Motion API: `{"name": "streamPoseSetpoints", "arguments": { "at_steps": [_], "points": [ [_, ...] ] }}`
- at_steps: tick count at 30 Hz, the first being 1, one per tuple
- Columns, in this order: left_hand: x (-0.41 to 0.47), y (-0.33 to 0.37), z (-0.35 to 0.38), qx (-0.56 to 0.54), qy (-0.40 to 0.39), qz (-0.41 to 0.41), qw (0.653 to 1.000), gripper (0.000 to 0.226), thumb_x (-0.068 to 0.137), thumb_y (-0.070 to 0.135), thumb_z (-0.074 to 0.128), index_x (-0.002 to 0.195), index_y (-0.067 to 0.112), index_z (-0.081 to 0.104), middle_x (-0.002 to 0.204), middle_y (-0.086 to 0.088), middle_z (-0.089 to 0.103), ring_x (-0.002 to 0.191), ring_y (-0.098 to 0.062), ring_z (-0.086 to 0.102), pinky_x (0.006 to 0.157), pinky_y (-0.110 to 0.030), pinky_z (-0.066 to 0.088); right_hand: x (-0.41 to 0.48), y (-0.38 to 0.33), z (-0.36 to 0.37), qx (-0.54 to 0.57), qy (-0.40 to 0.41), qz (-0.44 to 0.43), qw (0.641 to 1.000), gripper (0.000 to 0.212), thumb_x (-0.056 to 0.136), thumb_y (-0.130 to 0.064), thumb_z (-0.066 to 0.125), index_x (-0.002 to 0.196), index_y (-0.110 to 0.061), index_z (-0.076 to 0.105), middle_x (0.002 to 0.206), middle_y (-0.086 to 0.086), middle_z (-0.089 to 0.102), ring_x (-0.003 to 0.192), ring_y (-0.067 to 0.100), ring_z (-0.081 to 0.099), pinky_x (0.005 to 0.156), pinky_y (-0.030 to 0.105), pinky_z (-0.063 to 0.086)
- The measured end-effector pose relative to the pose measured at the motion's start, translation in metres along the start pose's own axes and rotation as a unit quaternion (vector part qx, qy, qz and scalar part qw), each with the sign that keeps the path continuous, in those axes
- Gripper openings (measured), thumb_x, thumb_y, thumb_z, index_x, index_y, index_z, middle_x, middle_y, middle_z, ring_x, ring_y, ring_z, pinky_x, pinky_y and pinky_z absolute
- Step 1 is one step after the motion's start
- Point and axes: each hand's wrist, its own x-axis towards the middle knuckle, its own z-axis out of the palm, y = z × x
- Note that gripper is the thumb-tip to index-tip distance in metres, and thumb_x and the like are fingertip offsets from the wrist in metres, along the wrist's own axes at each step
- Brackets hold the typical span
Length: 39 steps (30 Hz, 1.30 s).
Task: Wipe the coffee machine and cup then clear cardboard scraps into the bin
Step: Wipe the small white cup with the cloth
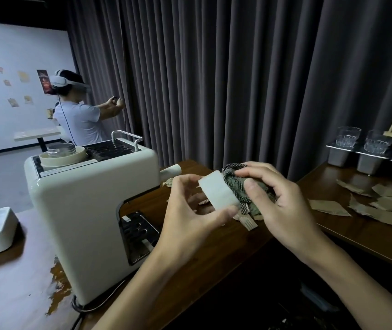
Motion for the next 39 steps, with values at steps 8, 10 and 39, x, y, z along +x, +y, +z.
{"name": "streamPoseSetpoints", "arguments": {
  "at_steps": [8, 10, 39],
  "points": [
    [0.007, 0.002, -0.013, 0.053, -0.087, 0.005, 0.995, 0.079, 0.072, 0.034, 0.082, 0.142, 0.032, 0.046, 0.133, 0.016, 0.060, 0.123, 0.004, 0.056, 0.097, -0.017, 0.049, 0.002, -0.007, 0.000, -0.101, -0.077, -0.088, 0.988, 0.031, 0.096, -0.016, 0.052, 0.121, -0.024, 0.068, 0.128, -0.008, 0.051, 0.122, 0.014, 0.051, 0.096, 0.018, 0.044],
    [0.008, -0.002, -0.019, 0.062, -0.091, -0.003, 0.994, 0.081, 0.072, 0.031, 0.086, 0.143, 0.030, 0.045, 0.134, 0.017, 0.061, 0.126, 0.003, 0.054, 0.103, -0.018, 0.046, 0.001, -0.007, 0.003, -0.127, -0.106, -0.100, 0.981, 0.031, 0.096, -0.019, 0.052, 0.121, -0.028, 0.067, 0.127, -0.011, 0.050, 0.122, 0.015, 0.050, 0.098, 0.022, 0.044],
    [0.005, -0.015, -0.044, 0.022, -0.051, 0.181, 0.982, 0.040, 0.083, 0.027, 0.080, 0.118, 0.026, 0.060, 0.147, 0.012, 0.047, 0.144, -0.013, 0.040, 0.100, -0.027, 0.049, 0.013, 0.014, 0.030, 0.246, -0.140, 0.102, 0.954, 0.046, 0.082, -0.042, 0.071, 0.126, -0.037, 0.060, 0.128, -0.004, 0.063, 0.119, 0.019, 0.060, 0.090, 0.036, 0.054]
  ]
}}
